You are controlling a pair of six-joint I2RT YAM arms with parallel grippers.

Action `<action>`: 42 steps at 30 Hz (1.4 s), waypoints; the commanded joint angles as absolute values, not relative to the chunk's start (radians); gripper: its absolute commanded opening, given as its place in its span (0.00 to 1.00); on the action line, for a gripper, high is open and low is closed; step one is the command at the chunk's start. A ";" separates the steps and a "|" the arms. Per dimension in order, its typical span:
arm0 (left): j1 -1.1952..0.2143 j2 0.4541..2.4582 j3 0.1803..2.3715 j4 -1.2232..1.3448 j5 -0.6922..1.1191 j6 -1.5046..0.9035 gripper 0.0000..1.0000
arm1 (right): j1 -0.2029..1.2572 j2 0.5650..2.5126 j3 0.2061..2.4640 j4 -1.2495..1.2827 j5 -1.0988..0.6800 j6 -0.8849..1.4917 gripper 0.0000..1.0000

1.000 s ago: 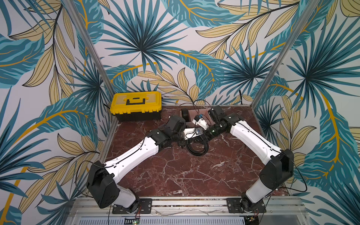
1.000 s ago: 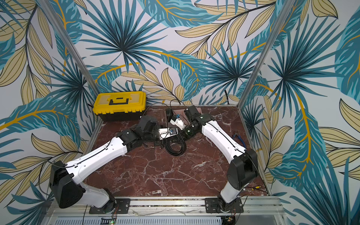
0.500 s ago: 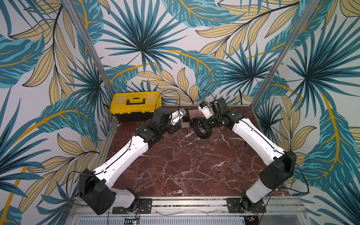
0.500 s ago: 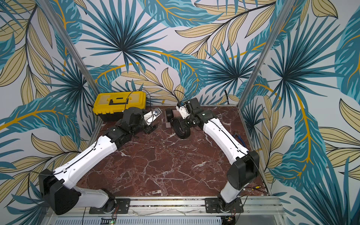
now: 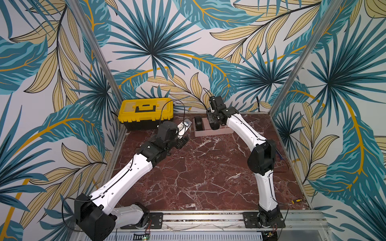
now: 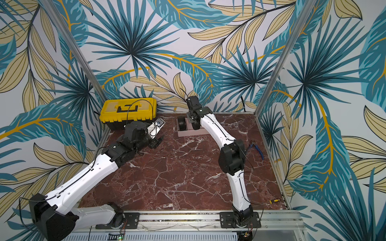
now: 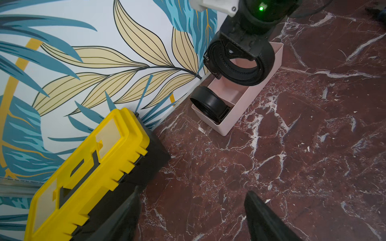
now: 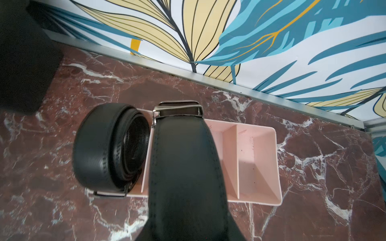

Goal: Place the belts into the storage roll
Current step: Place the belt in the container.

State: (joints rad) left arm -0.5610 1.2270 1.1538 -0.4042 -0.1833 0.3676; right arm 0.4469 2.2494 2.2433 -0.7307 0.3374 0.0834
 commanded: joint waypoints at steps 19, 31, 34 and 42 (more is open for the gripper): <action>-0.556 1.222 1.135 -0.418 -0.181 0.321 0.78 | 0.449 2.410 2.361 -0.700 0.376 0.208 0.00; -0.557 1.244 1.147 -0.434 -0.181 0.321 0.78 | 0.449 2.490 2.373 -0.659 0.362 0.237 0.00; -0.556 1.246 1.152 -0.443 -0.188 0.324 0.78 | 0.449 2.507 2.373 -0.664 0.360 0.251 0.00; -0.556 1.243 1.158 -0.459 -0.204 0.321 0.78 | 0.449 2.509 2.279 -0.609 0.364 0.274 0.00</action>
